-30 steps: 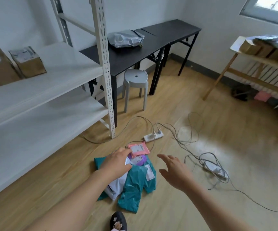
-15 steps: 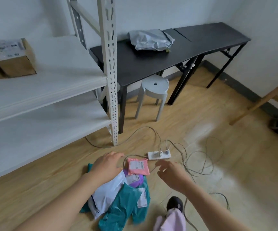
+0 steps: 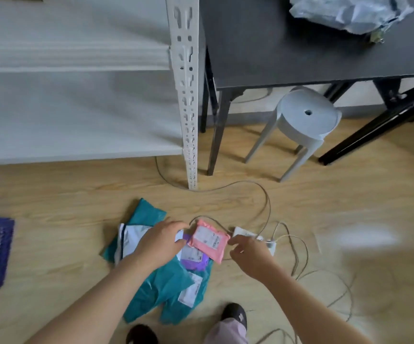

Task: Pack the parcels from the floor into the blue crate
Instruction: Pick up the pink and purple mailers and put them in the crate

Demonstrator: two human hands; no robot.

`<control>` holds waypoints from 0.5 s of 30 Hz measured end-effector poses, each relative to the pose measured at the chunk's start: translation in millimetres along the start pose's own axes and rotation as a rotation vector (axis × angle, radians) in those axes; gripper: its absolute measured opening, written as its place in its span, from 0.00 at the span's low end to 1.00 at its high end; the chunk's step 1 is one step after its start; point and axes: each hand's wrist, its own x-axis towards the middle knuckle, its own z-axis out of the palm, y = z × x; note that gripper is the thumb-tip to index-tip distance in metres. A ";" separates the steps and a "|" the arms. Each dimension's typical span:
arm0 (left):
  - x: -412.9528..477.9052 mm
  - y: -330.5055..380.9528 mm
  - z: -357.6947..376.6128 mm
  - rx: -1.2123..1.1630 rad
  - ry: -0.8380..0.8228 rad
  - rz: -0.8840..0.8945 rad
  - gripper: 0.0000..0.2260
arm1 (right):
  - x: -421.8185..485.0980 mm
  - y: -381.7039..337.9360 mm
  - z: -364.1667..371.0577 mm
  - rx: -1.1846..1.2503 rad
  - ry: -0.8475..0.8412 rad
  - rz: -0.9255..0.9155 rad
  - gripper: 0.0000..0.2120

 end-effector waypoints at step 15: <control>216.4 -155.5 285.5 -0.098 0.051 -0.045 0.21 | 313.3 188.0 252.4 0.210 0.002 0.251 0.21</control>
